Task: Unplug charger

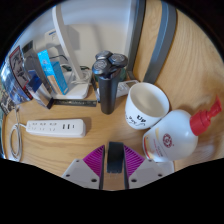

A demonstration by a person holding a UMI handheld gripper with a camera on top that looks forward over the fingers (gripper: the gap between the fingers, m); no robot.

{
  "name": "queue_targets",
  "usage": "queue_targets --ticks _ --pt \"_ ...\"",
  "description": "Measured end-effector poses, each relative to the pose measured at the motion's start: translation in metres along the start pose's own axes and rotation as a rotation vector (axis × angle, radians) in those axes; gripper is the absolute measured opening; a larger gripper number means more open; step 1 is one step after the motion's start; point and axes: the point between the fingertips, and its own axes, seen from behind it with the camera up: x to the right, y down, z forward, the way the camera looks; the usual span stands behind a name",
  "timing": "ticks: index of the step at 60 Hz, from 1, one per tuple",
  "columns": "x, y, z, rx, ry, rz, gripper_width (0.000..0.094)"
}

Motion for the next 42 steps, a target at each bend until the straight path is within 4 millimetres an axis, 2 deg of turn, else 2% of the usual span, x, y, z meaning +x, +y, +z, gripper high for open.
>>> queue_targets --ticks 4,5,6,9,10,12,15,16,24,32,37,42 --pt "-0.001 -0.002 0.003 0.011 -0.004 0.003 0.0299" --pt "-0.002 -0.002 0.003 0.012 -0.005 0.005 0.0384" --pt "-0.002 -0.001 0.003 0.012 -0.005 0.007 0.0431" --pt "0.001 -0.002 0.0 0.016 0.015 0.016 0.0504" --pt "0.003 -0.003 -0.003 0.022 0.023 0.018 0.0559" --pt "0.004 -0.007 -0.01 0.042 0.033 0.021 0.064" --pt "0.004 -0.016 -0.026 0.082 0.047 0.028 0.0846" --pt "0.005 -0.02 -0.032 0.1 0.053 0.032 0.0881" --pt "-0.016 -0.054 -0.103 0.244 0.032 0.087 0.0858" --pt "-0.053 -0.081 -0.193 0.427 -0.009 0.113 0.0857" --pt "-0.081 -0.086 -0.247 0.542 -0.015 0.094 0.0858" --pt "-0.113 -0.078 -0.289 0.603 -0.023 0.084 0.0859"
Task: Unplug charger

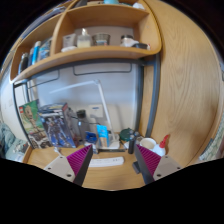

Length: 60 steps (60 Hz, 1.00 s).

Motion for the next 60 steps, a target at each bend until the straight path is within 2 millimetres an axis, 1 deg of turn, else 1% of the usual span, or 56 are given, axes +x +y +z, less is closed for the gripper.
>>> queue_targets --ticks 5,9,13,20,24,26,29,35,42,49,60 --pt "-0.032 0.006 -0.033 0.029 -0.032 0.006 0.0855" --pt "-0.061 0.019 -0.054 0.031 -0.057 0.015 0.0858" --pt "-0.085 0.037 -0.072 0.027 -0.077 0.015 0.0856" --pt "-0.126 0.075 -0.096 -0.019 -0.118 0.012 0.0855" --pt "-0.144 0.096 -0.106 -0.037 -0.14 0.004 0.086" --pt "-0.151 0.104 -0.111 -0.048 -0.144 -0.002 0.0859" --pt "-0.159 0.115 -0.117 -0.057 -0.154 -0.019 0.0859" --pt "-0.169 0.131 -0.127 -0.066 -0.161 -0.041 0.086" --pt "-0.176 0.144 -0.133 -0.077 -0.171 -0.058 0.086" --pt "-0.179 0.15 -0.137 -0.074 -0.17 -0.079 0.0861" --pt "-0.185 0.153 -0.142 -0.077 -0.18 -0.071 0.0861"
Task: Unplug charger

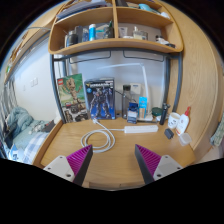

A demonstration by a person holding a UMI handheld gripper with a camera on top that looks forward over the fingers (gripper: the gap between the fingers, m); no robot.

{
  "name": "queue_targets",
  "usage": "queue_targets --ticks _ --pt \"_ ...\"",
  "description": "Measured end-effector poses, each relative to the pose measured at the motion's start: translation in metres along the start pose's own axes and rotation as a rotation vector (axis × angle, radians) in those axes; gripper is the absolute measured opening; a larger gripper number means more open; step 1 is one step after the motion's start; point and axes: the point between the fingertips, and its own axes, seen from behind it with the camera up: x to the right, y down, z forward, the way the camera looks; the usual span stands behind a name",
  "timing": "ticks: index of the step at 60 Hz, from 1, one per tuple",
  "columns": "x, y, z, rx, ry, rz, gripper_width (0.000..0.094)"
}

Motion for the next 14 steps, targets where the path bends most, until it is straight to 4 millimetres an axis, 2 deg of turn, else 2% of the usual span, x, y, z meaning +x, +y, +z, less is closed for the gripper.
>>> queue_targets --ticks 14 --pt "-0.0039 0.0064 -0.0015 -0.009 -0.006 0.009 0.0855"
